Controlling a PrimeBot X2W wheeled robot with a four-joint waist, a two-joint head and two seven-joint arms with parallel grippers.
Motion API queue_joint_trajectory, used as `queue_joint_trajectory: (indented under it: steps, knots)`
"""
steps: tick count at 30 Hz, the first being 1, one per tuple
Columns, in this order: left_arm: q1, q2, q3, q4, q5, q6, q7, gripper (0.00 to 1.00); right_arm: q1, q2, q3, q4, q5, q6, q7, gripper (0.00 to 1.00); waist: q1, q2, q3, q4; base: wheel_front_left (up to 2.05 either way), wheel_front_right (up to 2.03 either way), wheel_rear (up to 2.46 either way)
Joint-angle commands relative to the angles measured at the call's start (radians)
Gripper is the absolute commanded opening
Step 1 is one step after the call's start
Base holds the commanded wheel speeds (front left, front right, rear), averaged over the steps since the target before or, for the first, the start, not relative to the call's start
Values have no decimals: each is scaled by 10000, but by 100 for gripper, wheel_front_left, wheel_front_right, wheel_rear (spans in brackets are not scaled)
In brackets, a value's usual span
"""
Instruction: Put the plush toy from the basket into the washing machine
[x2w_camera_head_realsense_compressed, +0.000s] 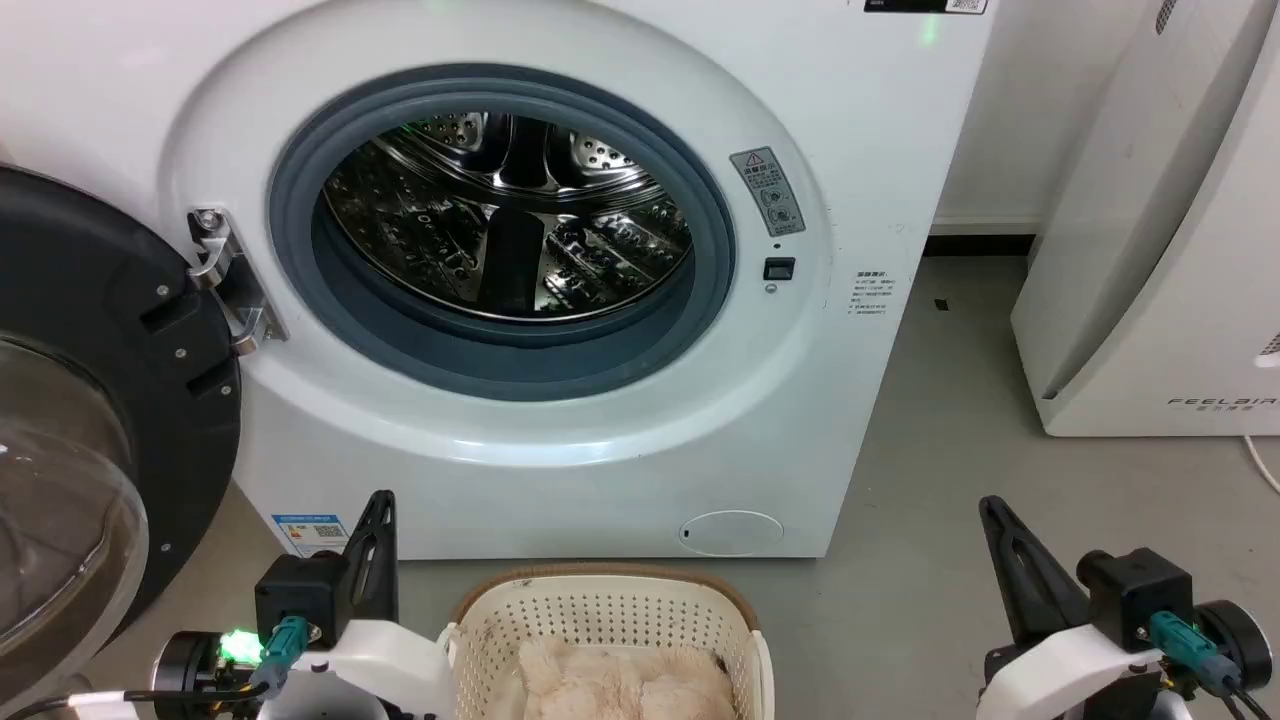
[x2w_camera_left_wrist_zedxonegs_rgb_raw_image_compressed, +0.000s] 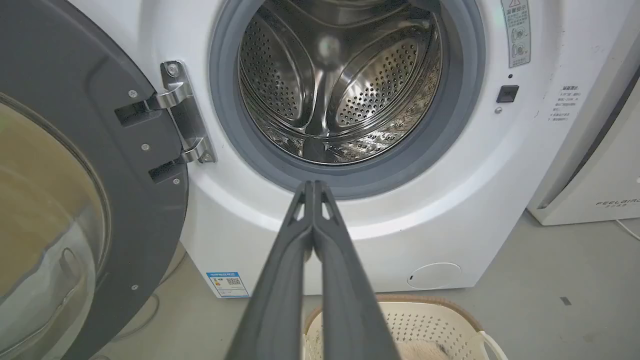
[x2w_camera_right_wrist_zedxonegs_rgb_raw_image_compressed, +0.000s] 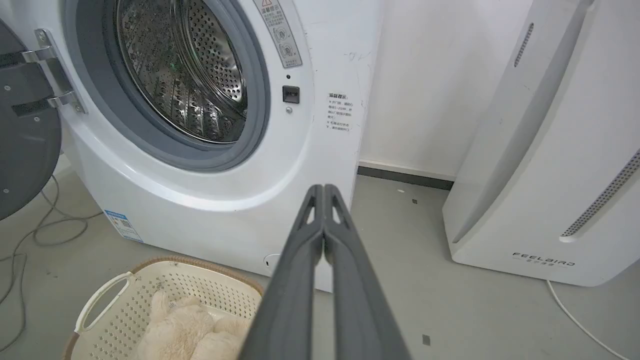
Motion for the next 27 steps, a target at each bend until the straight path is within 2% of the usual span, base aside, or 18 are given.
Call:
queue_joint_trajectory:
  steps: [1, 10, 11, 27]
  knots:
    - [-14, 1, 20, -41, 28, -55, 3, 0, -136, -2, -7, -35, -80, 6, 14, 0, 0, 0, 0, 0, 0, 0, 0]
    - [-14, 1, 20, -41, 28, -55, 3, 0, -136, -2, -7, -35, -80, 6, 14, 0, 0, 0, 0, 0, 0, 0, 0]
    - [0, 0, -4, 2, -2, 7, -2, 100, 2, 0, -4, 0, 5, 0, -2, 100, 0, 0, 0, 0, 0, 0, 0]
    - [-222, 0, -247, 264, -78, 276, -326, 100, -58, 0, -272, -188, 448, 1, -325, 100, 0, 0, 126, -18, 0, 0, 0]
